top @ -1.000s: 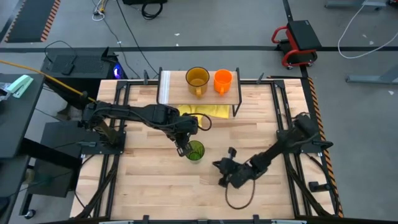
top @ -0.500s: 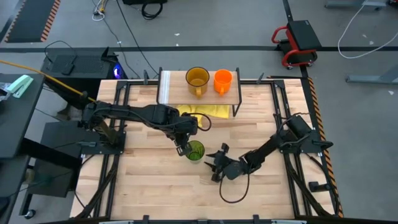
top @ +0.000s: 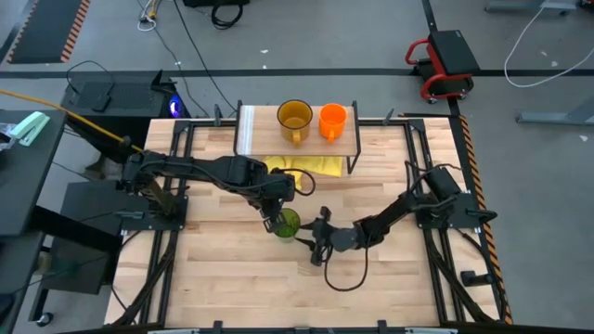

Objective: Stack small to large cups/mugs on shelf
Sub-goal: Put the green cup on the shelf

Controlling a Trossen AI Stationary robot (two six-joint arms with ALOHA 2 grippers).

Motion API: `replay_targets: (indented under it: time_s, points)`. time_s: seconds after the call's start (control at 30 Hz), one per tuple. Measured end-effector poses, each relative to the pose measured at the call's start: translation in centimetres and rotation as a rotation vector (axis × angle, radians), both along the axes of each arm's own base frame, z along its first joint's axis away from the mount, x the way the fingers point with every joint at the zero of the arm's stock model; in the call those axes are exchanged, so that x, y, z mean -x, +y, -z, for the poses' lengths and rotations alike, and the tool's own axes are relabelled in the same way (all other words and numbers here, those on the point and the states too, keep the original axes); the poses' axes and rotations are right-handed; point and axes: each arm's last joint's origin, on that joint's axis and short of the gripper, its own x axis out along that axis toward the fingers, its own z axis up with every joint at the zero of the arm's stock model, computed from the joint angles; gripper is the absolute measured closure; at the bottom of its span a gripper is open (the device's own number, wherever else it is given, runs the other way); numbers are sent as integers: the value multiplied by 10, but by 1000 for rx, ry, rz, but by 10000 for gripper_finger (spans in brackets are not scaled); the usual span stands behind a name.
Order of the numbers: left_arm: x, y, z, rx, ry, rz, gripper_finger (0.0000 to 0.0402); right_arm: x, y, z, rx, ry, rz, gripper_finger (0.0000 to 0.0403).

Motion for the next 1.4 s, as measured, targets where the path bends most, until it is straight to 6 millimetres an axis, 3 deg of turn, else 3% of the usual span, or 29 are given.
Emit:
replay_targets:
  time_s: [0.47,0.8,1.07,1.4]
  points:
    - [0,0,0,-1,4,0,316,-25,-26,-12,-59,-74,-85,238]
    - [4,1,1,-9,36,0,324,-52,-20,6,-27,-7,-128,245]
    - [11,2,3,-50,107,-23,321,-46,-19,-9,-12,60,-127,245]
    - [23,2,4,-128,211,-105,332,-23,4,-4,32,272,-81,246]
